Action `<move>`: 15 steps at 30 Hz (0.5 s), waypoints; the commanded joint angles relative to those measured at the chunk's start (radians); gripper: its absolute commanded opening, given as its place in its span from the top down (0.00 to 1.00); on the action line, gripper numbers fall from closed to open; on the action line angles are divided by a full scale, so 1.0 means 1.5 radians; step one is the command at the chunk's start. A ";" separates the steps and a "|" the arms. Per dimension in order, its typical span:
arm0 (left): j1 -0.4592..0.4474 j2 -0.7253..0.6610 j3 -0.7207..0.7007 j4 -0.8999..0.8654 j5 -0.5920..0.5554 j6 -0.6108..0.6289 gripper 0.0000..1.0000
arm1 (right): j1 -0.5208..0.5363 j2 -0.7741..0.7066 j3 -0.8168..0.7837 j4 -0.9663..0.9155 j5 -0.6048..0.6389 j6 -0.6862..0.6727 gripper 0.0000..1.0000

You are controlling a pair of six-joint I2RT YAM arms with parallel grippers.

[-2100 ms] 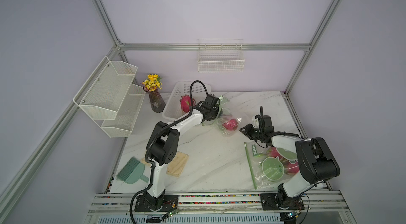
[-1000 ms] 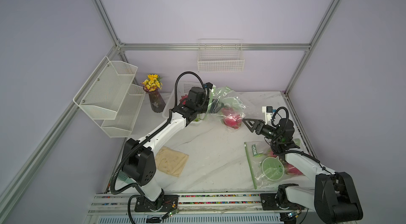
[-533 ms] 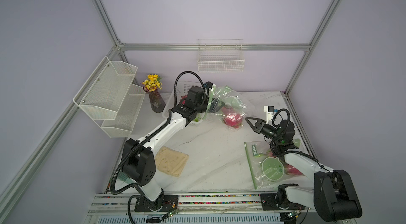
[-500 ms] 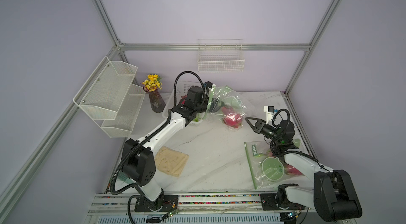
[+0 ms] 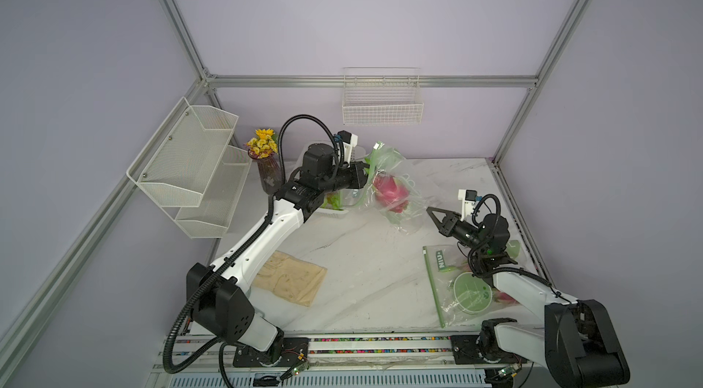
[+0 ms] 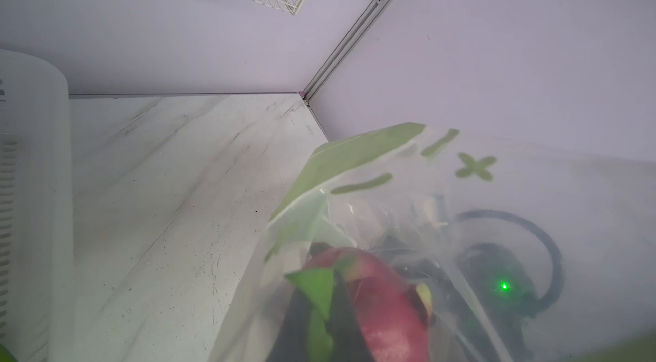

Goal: Open the zip-top bag and take out the dragon fruit
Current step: Pick up the dragon fruit from the zipper food storage bag.

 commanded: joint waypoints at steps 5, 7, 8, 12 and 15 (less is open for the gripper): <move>0.017 -0.046 0.024 -0.028 -0.014 0.036 0.96 | 0.000 -0.006 -0.014 -0.044 0.054 -0.039 1.00; 0.022 -0.049 0.033 -0.049 -0.022 0.052 0.97 | -0.001 -0.002 -0.014 -0.060 0.066 -0.044 1.00; 0.023 -0.049 0.038 -0.060 -0.028 0.061 0.97 | -0.001 0.001 -0.015 -0.064 0.072 -0.045 1.00; 0.036 -0.047 0.066 -0.114 -0.060 0.100 0.97 | -0.004 0.016 -0.020 -0.069 0.086 -0.036 1.00; 0.050 -0.040 0.084 -0.144 -0.082 0.119 0.97 | -0.008 0.022 -0.021 -0.080 0.106 -0.026 1.00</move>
